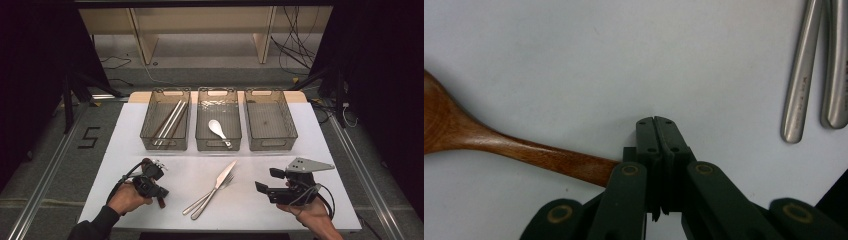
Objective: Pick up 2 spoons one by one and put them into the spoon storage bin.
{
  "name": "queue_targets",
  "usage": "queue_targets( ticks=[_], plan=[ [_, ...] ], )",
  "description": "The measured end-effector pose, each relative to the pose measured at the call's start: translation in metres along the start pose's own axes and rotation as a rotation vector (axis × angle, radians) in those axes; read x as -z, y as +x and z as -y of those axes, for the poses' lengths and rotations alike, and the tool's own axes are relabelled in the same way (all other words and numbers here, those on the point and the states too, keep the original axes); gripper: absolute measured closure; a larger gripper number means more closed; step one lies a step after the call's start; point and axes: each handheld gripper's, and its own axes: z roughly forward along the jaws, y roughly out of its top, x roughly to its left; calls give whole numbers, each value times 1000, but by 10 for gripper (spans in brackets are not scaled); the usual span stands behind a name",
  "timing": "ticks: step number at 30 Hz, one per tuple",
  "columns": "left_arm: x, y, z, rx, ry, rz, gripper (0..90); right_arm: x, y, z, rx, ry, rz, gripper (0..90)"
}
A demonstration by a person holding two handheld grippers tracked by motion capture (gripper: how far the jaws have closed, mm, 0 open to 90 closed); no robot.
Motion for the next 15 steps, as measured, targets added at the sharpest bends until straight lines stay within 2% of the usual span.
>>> queue_targets(
  ticks=[2, 4, 7, 9, 12, 15],
  plan=[
    [2, 4, 2, 7, 18, 9, 881, 0, 0, 0, -1, 0, -1, 300],
    [5, 9, 4, 9, 34, -21, 880, 0, 0, 0, -1, 4, -4, 300],
    [10, 20, 8, 36, 59, -44, 879, 0, 0, 0, 1, 5, -6, 300],
    [13, 28, 12, 55, 62, -36, 876, 0, 0, 0, 1, 5, -8, 300],
    [17, 36, 17, 74, 75, -73, 876, 0, 0, 0, 2, 9, -7, 300],
    [21, 44, 21, 101, 69, -85, 875, -1, 0, 0, 3, 11, -8, 300]
  ],
)
